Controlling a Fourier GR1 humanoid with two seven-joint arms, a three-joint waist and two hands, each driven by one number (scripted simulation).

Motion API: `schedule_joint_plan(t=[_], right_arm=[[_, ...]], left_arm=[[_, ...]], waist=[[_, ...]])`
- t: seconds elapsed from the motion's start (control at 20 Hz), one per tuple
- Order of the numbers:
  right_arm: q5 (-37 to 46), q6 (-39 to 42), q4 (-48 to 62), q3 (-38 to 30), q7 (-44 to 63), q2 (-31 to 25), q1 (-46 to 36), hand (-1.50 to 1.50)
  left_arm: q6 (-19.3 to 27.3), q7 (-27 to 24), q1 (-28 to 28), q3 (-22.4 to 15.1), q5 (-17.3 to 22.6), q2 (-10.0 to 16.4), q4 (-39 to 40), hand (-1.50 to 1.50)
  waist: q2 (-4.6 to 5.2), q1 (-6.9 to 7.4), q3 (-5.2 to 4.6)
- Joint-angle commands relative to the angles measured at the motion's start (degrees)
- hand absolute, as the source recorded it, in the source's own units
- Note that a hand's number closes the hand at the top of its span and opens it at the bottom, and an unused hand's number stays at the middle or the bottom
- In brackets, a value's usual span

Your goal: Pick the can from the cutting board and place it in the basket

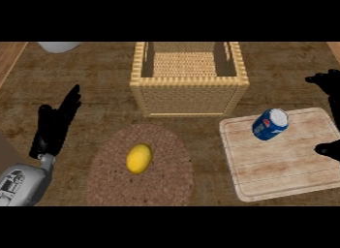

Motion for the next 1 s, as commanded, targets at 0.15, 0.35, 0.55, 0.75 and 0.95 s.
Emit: schedule_joint_plan(t=[0.15,0.35,0.55,0.75,0.95], right_arm=[[17.9,1.3,3.4,-5.1,-1.7,-20.2,-2.4,-1.50],[25.0,10.0,3.4,-1.5,-6.2,-29.3,-1.4,-1.50],[26.9,17.7,7.1,1.2,-11.8,-36.6,-0.8,-1.50],[30.2,16.2,7.2,7.0,-16.4,-36.0,-1.5,-1.50],[30.5,14.7,9.9,8.8,-19.7,-37.9,-1.8,-1.50]], left_arm=[[-0.6,0.2,0.3,0.4,-0.2,0.6,-0.6,0.00],[-1.3,1.9,-1.3,0.6,-0.1,0.8,-0.3,0.00],[-1.8,2.8,-1.1,0.5,0.1,1.2,-2.6,0.00],[-2.3,0.8,-1.1,0.0,-0.7,0.0,-0.7,0.00],[0.2,4.0,-4.0,-0.3,-2.0,-1.9,-0.6,0.00]], waist=[[0.15,0.78,-0.12],[0.14,0.75,-0.04],[0.16,1.88,0.11],[0.43,1.96,0.05],[0.31,1.31,0.04]])
